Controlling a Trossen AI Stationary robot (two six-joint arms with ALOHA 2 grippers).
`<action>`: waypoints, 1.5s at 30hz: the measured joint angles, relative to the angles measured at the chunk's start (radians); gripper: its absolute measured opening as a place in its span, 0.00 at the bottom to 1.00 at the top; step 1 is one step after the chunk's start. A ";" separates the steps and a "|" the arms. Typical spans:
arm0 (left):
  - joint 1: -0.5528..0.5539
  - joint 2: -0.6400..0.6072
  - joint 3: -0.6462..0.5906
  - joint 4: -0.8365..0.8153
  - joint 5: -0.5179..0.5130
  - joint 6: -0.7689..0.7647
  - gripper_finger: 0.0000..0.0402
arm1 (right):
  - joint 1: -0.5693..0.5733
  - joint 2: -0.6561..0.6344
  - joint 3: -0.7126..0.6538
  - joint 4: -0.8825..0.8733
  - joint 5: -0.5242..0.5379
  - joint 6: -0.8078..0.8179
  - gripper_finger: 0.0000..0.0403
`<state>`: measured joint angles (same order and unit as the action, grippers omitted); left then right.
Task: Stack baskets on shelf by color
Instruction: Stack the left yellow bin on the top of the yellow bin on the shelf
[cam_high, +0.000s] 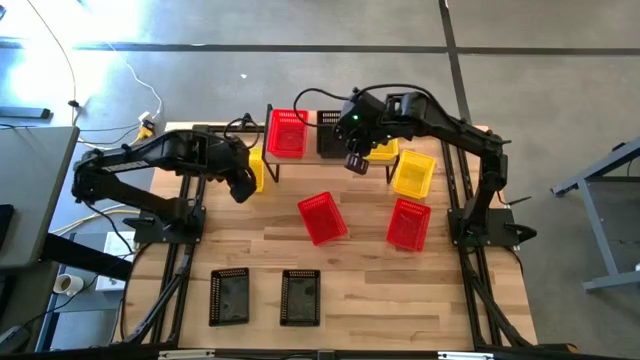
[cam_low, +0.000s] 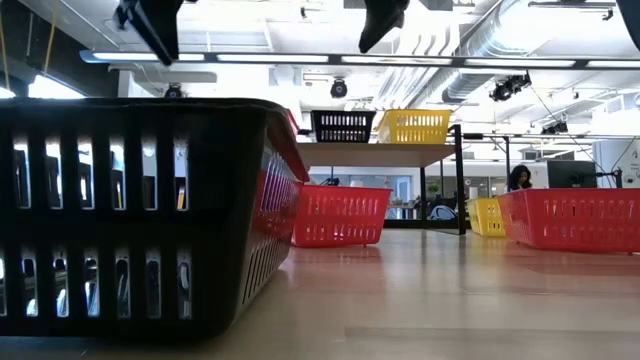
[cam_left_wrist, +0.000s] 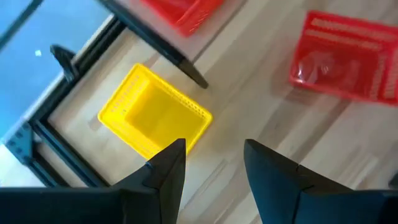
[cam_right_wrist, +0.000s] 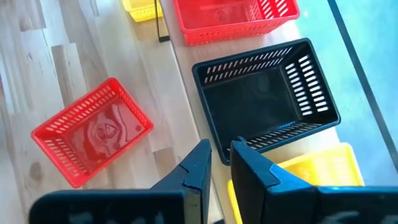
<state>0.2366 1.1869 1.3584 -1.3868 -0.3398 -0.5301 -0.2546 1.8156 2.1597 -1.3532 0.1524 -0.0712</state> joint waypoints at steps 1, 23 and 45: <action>0.009 -0.014 -0.031 0.015 0.008 -0.014 0.38 | 0.000 0.000 0.000 0.000 0.000 -0.011 0.11; 0.018 -0.074 -0.498 0.379 0.021 0.323 0.38 | -0.003 0.000 0.000 0.002 0.001 -0.112 0.11; -0.022 0.064 -0.631 0.538 -0.065 0.489 0.38 | -0.003 0.000 0.000 -0.011 0.002 -0.155 0.11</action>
<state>0.2141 1.2506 0.7277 -0.8491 -0.4046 -0.0406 -0.2573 1.8160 2.1597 -1.3643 0.1547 -0.2260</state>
